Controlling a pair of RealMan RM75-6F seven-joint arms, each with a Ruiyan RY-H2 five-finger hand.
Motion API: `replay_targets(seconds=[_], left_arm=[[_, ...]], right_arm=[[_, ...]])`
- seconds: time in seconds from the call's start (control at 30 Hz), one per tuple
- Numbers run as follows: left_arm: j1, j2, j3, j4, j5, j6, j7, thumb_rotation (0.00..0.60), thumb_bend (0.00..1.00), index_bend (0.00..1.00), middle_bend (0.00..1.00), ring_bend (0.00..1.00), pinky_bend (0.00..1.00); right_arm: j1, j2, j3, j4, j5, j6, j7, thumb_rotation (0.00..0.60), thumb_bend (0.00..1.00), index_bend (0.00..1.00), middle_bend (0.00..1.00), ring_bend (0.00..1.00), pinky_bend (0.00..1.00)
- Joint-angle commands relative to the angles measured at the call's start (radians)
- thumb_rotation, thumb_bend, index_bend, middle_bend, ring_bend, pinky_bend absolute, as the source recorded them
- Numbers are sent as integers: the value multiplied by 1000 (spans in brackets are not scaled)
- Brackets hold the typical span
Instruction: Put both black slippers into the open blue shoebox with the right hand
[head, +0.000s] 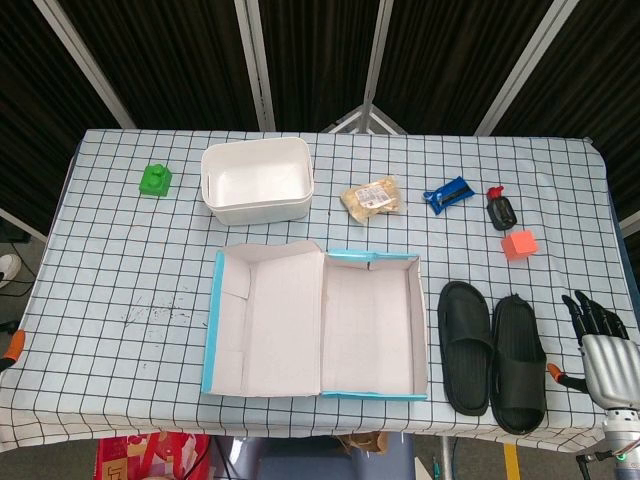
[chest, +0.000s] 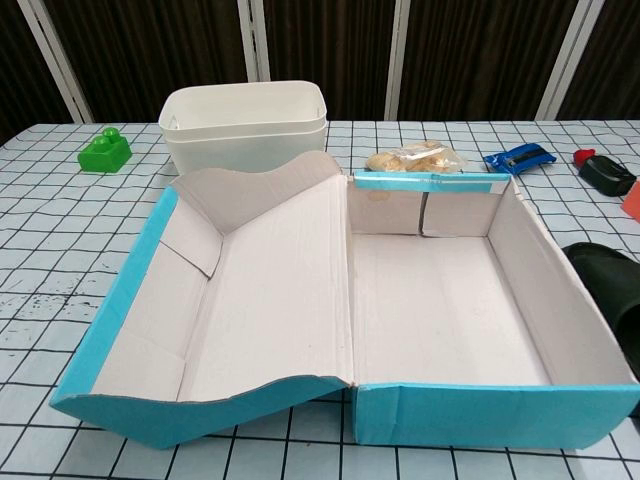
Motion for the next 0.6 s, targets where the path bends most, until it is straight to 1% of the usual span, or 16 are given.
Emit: replay_targets(seconds=[0.03, 0.23, 0.4, 0.6], left_arm=[[3, 8, -1, 0, 6, 6, -19, 600, 517, 72, 0, 0, 16], [10, 24, 3, -14, -7, -2, -22, 600, 518, 71, 0, 0, 16], [16, 34, 7, -24, 8, 9, -33, 600, 516, 71, 0, 0, 16], [24, 38, 7, -23, 16, 25, -41, 600, 515, 71, 0, 0, 16]], right_arm=[[1, -5, -1, -3, 0, 2, -12, 600, 193, 66, 36, 84, 126], [0, -12, -1, -2, -1, 7, -18, 600, 193, 66, 35, 84, 126], [3, -14, -1, 1, -6, 5, -11, 600, 193, 66, 35, 82, 126], [5, 0, -13, -12, -25, -15, 42, 600, 193, 66, 35, 77, 126]])
